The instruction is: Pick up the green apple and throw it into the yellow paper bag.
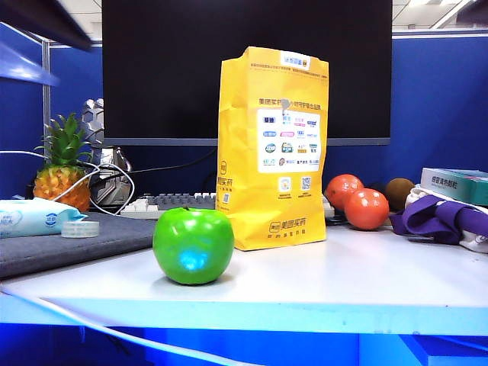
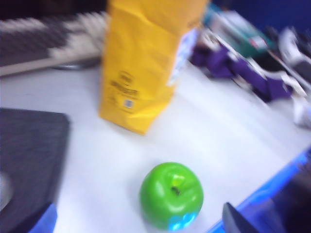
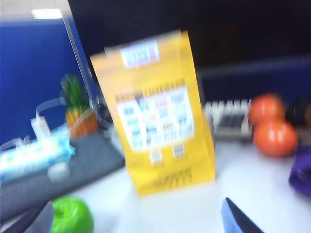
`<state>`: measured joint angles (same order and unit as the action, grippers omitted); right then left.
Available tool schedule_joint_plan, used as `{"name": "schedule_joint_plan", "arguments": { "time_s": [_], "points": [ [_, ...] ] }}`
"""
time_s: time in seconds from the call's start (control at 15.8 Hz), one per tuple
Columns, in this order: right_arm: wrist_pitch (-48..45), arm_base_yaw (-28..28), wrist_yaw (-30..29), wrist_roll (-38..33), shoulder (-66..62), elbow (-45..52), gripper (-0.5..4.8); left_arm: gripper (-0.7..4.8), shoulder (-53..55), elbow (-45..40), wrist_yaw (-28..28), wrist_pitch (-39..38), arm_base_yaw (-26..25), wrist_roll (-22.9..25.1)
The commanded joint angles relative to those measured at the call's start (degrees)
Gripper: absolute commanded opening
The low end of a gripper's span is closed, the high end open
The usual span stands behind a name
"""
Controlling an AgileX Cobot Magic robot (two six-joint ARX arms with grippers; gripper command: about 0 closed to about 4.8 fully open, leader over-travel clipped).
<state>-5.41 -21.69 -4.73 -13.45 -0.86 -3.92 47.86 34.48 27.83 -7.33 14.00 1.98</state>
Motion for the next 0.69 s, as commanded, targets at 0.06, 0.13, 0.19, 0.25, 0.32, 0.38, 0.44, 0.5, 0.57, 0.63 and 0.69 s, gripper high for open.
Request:
{"name": "schedule_joint_plan", "arguments": {
  "time_s": [0.06,0.13,0.19,0.25,0.32,0.38,0.44,0.5,0.57,0.63,0.69],
  "points": [
    [3.5,0.1,-4.3,-0.4,-4.5,-4.3,4.79,4.79,8.0,5.9,2.7,-2.6,1.5,4.2],
    [5.1,0.1,-4.9,-0.2,-7.3,-6.3,4.79,4.79,10.6,7.3,3.0,-3.1,3.1,5.4],
    [7.1,0.2,-7.5,-0.2,-12.7,-9.3,4.79,4.79,13.3,8.3,2.8,-3.1,5.3,7.1],
    [8.4,0.1,-9.2,-0.3,-17.4,-11.5,4.79,4.79,14.9,8.4,1.8,-3.2,7.3,8.5],
    [9.5,0.1,-10.5,-0.3,-20.4,-12.9,4.79,4.79,16.0,8.4,1.0,-3.3,8.8,9.3],
    [11.1,0.2,-12.9,-0.3,-25.6,-15.3,4.79,4.79,17.8,8.4,-1.7,-3.7,11.4,10.2],
    [11.9,0.2,-16.3,-0.3,-30.3,-17.3,4.79,4.79,19.1,8.4,-3.3,-3.9,12.9,11.3],
    [12.2,0.1,-19.8,-0.2,-36.2,-19.7,4.79,4.79,20.9,8.4,-5.3,-4.0,14.6,12.5],
    [12.1,0.0,-22.3,-0.1,-41.9,-22.2,4.79,4.79,23.0,8.4,-8.4,-3.7,16.1,12.7],
    [11.5,0.0,-24.1,0.2,-45.2,-23.6,4.79,4.79,24.7,8.4,-10.3,-3.3,16.8,12.8],
    [11.0,0.0,-25.4,0.2,-47.4,-24.6,4.79,4.79,25.7,8.4,-10.2,-3.1,16.8,13.3]
  ]
}}
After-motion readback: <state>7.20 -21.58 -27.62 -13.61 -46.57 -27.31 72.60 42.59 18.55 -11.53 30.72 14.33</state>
